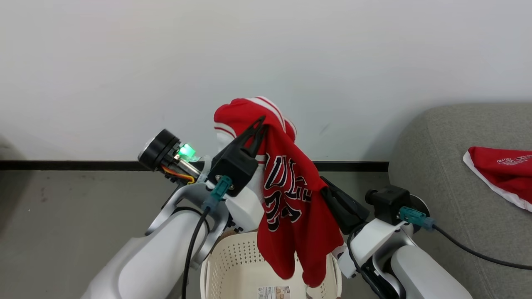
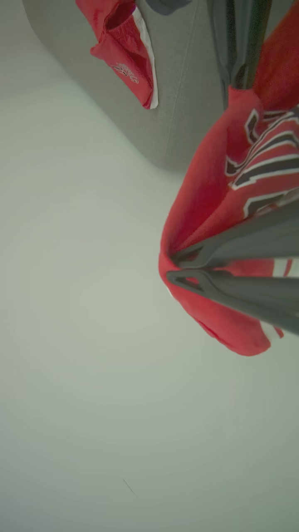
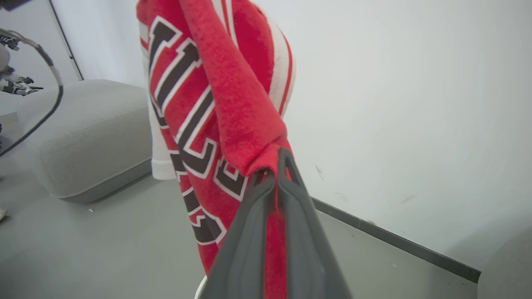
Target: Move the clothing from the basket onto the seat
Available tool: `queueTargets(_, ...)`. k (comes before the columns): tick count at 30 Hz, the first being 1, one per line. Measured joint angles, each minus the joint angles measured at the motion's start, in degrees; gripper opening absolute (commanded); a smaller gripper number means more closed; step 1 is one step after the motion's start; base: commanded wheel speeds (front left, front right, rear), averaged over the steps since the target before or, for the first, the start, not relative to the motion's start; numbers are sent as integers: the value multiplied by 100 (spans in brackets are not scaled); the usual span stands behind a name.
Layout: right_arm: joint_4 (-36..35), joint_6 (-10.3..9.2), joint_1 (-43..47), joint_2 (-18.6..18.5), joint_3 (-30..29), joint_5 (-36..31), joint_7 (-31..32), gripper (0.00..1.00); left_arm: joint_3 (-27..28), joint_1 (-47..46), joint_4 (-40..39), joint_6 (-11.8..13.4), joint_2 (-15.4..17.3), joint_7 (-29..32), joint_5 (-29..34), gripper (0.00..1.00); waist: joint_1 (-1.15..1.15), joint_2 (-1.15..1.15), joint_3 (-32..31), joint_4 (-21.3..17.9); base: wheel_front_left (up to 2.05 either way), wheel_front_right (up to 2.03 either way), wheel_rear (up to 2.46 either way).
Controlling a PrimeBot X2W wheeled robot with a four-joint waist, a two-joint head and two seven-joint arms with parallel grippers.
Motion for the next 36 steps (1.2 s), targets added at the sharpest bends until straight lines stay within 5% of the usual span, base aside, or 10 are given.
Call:
queueTargets(7, -410, 0, 90, -10, -353, 345, 0, 0, 290, 527, 268, 141, 34, -305, -422, 4, 0, 0, -5, -152, 0, 0, 0)
queueTargets(8, -460, 0, 91, -27, -400, 348, 0, 0, 334, 587, 283, 148, 14, -354, -527, 35, 0, 0, -7, -175, 0, 0, 0)
queueTargets(9, -519, 0, 90, -62, -453, 367, 0, 0, 377, 649, 296, 154, -8, -411, -631, 51, 0, 0, -8, -198, 0, 0, 0)
queueTargets(10, -565, 0, 87, -105, -504, 396, 0, 0, 402, 710, 300, 154, -22, -467, -700, 51, 0, 0, -10, -221, 0, 0, 0)
queueTargets(11, -598, 0, 86, -155, -565, 396, 0, 0, 419, 765, 310, 153, -31, -516, -753, 100, 0, 0, -11, -245, 0, 0, 0)
queueTargets(36, -1504, 0, 649, -1063, -2301, 454, 0, 0, 266, 1571, 238, -530, -147, -1512, -1439, 100, 0, 0, -14, -766, 0, 0, 0)
